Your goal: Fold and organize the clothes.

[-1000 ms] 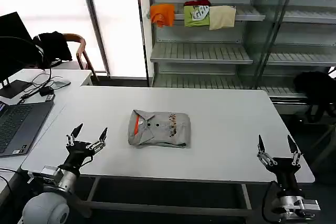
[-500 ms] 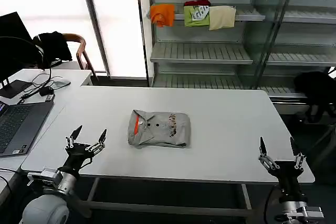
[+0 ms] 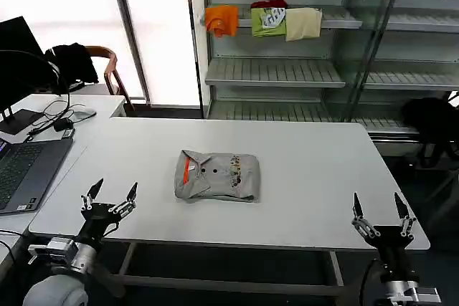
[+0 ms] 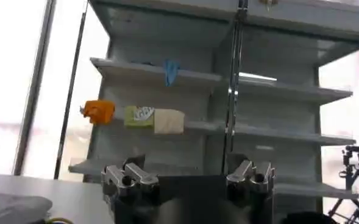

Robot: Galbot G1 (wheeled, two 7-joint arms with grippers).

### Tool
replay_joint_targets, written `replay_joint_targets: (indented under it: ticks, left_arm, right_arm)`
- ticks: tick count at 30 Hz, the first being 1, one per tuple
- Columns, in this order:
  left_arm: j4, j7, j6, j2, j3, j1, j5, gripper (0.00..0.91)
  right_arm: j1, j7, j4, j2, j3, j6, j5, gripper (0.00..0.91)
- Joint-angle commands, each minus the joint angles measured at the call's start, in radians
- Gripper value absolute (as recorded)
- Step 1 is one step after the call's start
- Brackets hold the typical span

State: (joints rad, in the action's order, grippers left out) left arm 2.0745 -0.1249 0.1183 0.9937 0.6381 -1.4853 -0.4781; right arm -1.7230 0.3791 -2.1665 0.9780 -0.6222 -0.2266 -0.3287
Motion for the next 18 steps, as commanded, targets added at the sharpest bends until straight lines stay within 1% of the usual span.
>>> replay_joint_targets:
  ticks: [1, 8, 18]
  left_arm:
    - [0.016, -0.001, -0.007, 0.019, 0.080, -0.112, -0.003, 0.907]
    - [0.029, 0.004, -0.020, 0.034, 0.088, -0.128, -0.028, 0.907]
    - [0.050, 0.016, -0.022, 0.039, 0.082, -0.128, -0.026, 0.907]
  right_arm:
    - [-0.010, 0.000, 0.004, -0.006, -0.002, 0.001, -0.004, 0.907]
    - [-0.018, -0.008, -0.007, -0.007, 0.000, 0.003, -0.006, 0.907]
    - [-0.075, -0.011, -0.056, -0.005, -0.030, 0.011, -0.005, 0.907]
